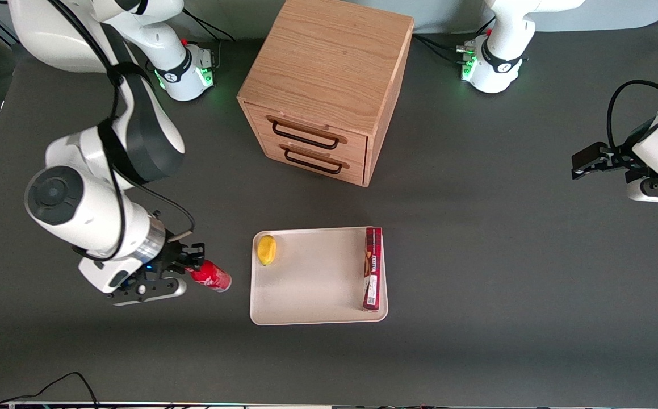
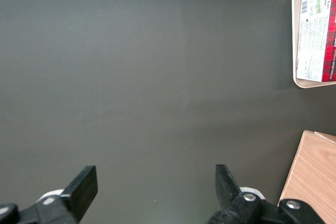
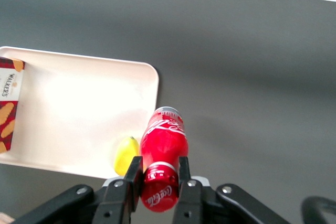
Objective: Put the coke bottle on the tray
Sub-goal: 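Lift the red bottle and carry it over the cream tray, then lower the bottle upright onto the tray beside the lemon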
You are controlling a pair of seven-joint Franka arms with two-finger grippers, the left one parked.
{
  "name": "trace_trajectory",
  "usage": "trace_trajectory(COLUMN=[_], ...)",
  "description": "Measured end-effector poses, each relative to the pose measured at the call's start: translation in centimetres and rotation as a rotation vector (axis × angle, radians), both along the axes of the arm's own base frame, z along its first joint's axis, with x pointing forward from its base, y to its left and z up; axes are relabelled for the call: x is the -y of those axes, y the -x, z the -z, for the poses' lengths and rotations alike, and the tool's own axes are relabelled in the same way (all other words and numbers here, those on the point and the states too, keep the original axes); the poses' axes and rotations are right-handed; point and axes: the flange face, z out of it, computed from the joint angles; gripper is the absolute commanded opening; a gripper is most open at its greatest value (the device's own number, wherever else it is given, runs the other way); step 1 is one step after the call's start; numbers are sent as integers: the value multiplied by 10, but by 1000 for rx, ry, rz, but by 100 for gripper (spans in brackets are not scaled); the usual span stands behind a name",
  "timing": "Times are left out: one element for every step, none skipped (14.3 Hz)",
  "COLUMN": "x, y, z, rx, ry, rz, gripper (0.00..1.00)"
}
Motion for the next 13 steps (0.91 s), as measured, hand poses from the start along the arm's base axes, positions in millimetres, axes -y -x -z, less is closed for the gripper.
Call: trace_trajectory(x=[-10,-19,-27,-35,-44,-53,-61,-69,-75,-80,-83,-84,-84], y=[-4,-8,-11,-14,-15,-16,-16,-16,-16,-16,-16,-16,-16], z=[11,21,33,44,55,65,75,85,93,100,105,110,113], rx=[16,34,52,67,78,83,89,93,96,96,94,92,89], ry=[-8,-17,-25,-32,-37,-37,-31,-21,-15,-11,-10,-9,-8], rz=[-11,-20,-29,-38,-48,-58,-68,-76,-84,-89,-91,-91,-88], gripper=[0,0,0,0,0,0,0,0,0,0,0,0,0])
